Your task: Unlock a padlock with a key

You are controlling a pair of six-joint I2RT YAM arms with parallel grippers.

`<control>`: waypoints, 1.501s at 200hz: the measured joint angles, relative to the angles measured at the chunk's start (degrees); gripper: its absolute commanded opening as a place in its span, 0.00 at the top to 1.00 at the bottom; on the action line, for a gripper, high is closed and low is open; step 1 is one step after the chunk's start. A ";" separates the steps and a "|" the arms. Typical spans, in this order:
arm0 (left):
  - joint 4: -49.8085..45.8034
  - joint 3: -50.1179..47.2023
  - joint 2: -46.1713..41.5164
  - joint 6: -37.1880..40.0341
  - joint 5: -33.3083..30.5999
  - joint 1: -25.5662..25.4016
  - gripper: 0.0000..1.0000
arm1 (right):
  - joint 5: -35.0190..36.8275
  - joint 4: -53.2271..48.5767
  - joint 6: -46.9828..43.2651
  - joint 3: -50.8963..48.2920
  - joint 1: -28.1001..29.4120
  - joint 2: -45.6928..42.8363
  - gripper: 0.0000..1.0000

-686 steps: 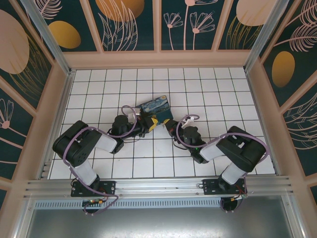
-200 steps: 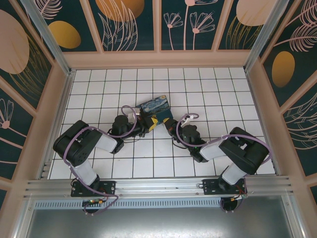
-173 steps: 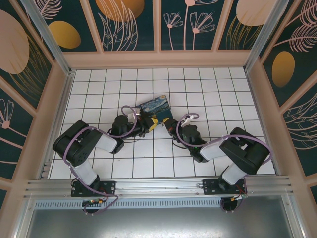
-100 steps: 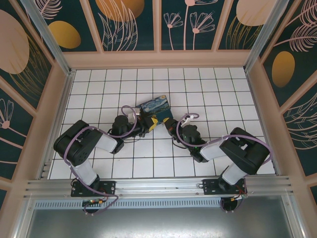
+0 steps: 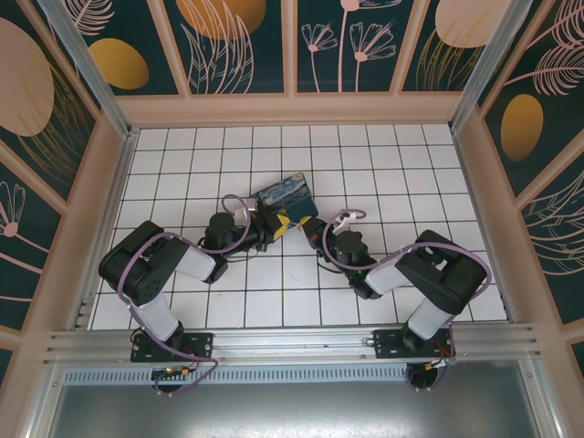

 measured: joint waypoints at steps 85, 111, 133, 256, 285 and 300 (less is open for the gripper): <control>1.07 -0.70 0.00 -0.42 -0.22 0.11 1.00 | 0.52 1.77 0.02 0.02 0.63 1.03 1.00; 1.49 -0.83 0.39 -0.42 -0.81 0.13 1.00 | 1.16 1.95 0.00 0.13 1.27 1.07 1.00; 1.53 -0.85 0.90 -0.44 -1.44 0.17 1.00 | 1.60 2.45 -0.02 0.39 1.86 1.68 1.00; 1.44 -1.05 0.90 -0.42 -1.99 0.22 1.00 | 1.07 5.49 -0.22 0.39 1.46 4.24 1.00; 1.44 -1.05 0.90 -0.42 -1.95 0.22 1.00 | 0.17 5.53 -0.39 0.39 1.05 4.31 1.00; 0.83 -1.07 0.44 -0.44 -1.92 0.22 1.00 | -0.46 5.86 -0.74 0.39 0.57 4.87 1.00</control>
